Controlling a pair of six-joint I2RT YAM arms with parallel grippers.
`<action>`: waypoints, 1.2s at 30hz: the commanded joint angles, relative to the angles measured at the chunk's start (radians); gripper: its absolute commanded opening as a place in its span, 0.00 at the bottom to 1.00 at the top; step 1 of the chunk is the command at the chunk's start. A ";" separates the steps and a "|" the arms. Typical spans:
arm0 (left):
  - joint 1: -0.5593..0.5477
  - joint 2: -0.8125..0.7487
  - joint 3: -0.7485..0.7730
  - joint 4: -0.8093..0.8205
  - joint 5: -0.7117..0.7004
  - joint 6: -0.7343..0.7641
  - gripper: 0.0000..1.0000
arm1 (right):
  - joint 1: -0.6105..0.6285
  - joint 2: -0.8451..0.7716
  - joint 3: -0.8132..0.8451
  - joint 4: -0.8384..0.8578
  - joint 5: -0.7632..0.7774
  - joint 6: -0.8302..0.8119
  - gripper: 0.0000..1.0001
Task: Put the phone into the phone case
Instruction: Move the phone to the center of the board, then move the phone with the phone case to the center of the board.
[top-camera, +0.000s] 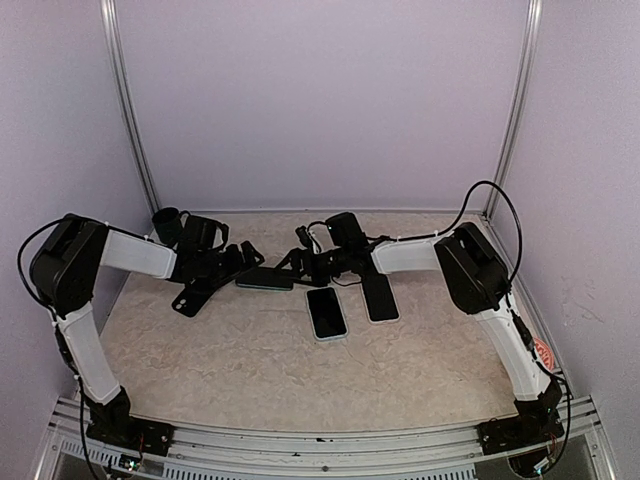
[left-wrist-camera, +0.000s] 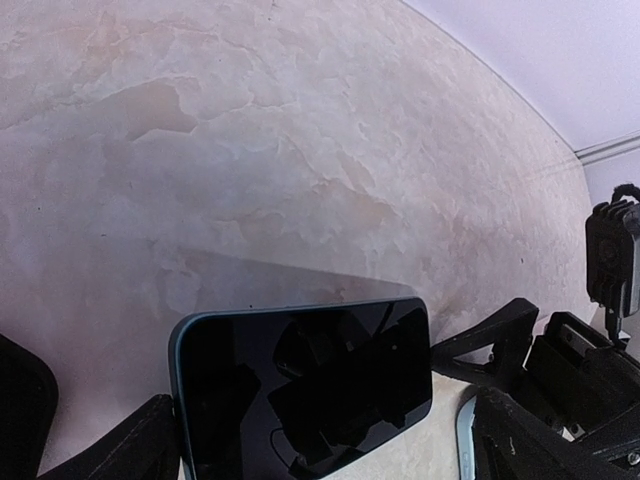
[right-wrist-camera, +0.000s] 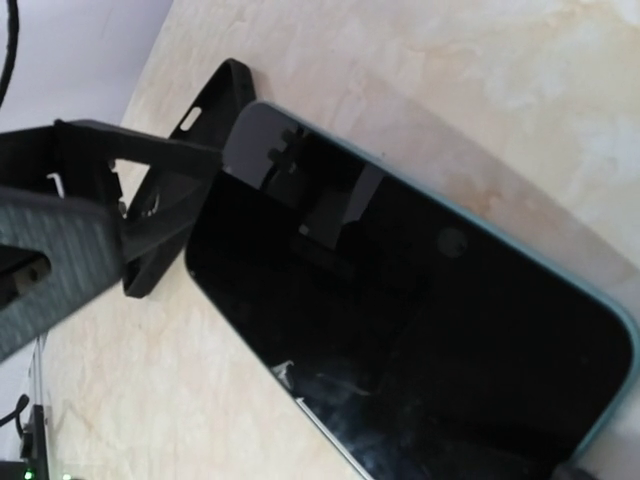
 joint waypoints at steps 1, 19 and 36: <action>-0.042 -0.028 -0.003 0.046 0.058 0.009 0.99 | 0.042 -0.056 0.034 0.044 -0.069 0.007 0.99; -0.097 -0.161 -0.139 0.038 -0.022 -0.037 0.99 | 0.061 -0.151 -0.047 0.050 -0.085 -0.020 1.00; -0.102 -0.306 -0.196 0.021 -0.073 -0.031 0.99 | 0.223 -0.519 -0.573 -0.096 0.256 -0.307 0.99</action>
